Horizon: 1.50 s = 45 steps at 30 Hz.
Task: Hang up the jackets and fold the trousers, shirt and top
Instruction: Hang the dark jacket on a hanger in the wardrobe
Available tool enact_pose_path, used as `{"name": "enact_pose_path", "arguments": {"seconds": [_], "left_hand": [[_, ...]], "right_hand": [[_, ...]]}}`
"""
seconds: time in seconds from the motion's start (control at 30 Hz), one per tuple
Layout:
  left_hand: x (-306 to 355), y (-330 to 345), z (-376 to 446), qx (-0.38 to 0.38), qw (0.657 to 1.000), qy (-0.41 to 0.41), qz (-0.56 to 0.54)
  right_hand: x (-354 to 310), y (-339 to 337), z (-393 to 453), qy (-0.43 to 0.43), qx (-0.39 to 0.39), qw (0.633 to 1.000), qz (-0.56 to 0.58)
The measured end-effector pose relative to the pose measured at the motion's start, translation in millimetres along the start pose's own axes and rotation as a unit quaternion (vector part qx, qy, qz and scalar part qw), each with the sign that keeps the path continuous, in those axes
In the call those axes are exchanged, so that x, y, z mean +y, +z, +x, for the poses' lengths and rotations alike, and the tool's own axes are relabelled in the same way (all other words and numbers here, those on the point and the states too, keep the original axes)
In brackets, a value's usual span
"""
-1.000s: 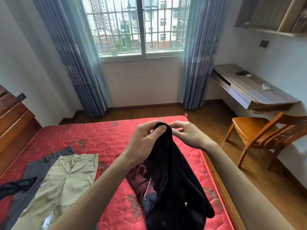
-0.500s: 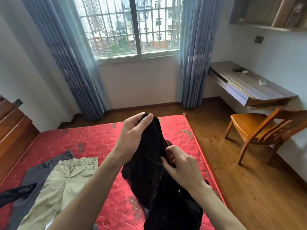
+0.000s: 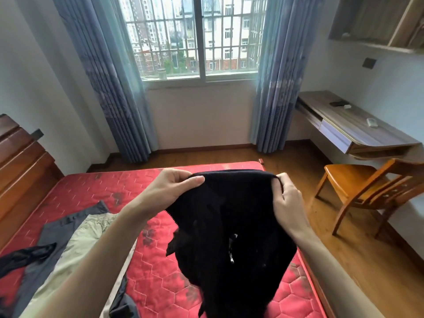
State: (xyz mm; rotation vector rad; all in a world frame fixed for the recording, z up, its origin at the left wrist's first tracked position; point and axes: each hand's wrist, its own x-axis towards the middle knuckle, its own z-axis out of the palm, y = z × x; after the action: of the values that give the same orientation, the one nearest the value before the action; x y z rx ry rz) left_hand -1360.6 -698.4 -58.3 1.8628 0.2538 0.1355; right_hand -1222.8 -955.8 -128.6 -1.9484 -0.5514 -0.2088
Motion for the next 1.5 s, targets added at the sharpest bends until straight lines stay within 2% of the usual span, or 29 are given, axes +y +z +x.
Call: {"name": "enact_pose_path", "arguments": {"seconds": [0.1,0.2,0.27,0.37,0.43,0.53,0.63,0.7,0.87,1.0,1.13,1.23,1.33,1.43,1.5], "left_hand": [[-12,-8,6,-0.019,0.999,-0.025,0.033],[-19,-11,10,-0.035,0.997,-0.036,0.059],[-22,-6,12,-0.024,0.991,-0.025,0.127],[-27,7,13,0.074,0.947,0.054,0.309],[-25,22,11,0.161,0.907,0.157,0.356],[-9,53,13,0.211,0.881,0.257,0.338],[4,90,20,0.225,0.859,0.27,0.371],[7,110,24,0.23,0.864,0.26,0.364],[4,121,38,0.238,0.917,0.23,0.224],[7,105,43,0.285,0.913,0.226,0.184],[18,102,38,0.302,0.877,0.277,0.251],[27,101,37,0.319,0.858,0.311,0.255],[33,98,34,0.351,0.83,0.35,0.255],[32,95,27,0.36,0.811,0.381,0.261],[30,88,24,0.368,0.811,0.374,0.258]], "right_hand": [[-20,-11,20,-0.015,-0.018,1.0,-0.016],[-45,-18,35,-0.079,-0.03,0.995,-0.056],[-63,-25,45,-0.127,-0.033,0.988,-0.086],[-87,-37,58,-0.185,-0.055,0.974,-0.116],[-97,-42,63,-0.197,-0.072,0.967,-0.144],[-106,-43,67,-0.207,-0.08,0.957,-0.187],[-115,-45,67,-0.213,-0.094,0.95,-0.206],[-117,-49,66,-0.212,-0.105,0.948,-0.213],[-112,-68,66,-0.217,-0.132,0.936,-0.244],[-93,-79,62,-0.21,-0.13,0.93,-0.272],[-60,-69,48,-0.188,-0.054,0.955,-0.221],[-38,-41,28,-0.16,0.03,0.972,-0.171],[-24,-7,4,-0.163,0.097,0.973,-0.134],[-11,26,-14,-0.169,0.107,0.975,-0.102],[-3,44,-22,-0.183,0.087,0.975,-0.09]]}}
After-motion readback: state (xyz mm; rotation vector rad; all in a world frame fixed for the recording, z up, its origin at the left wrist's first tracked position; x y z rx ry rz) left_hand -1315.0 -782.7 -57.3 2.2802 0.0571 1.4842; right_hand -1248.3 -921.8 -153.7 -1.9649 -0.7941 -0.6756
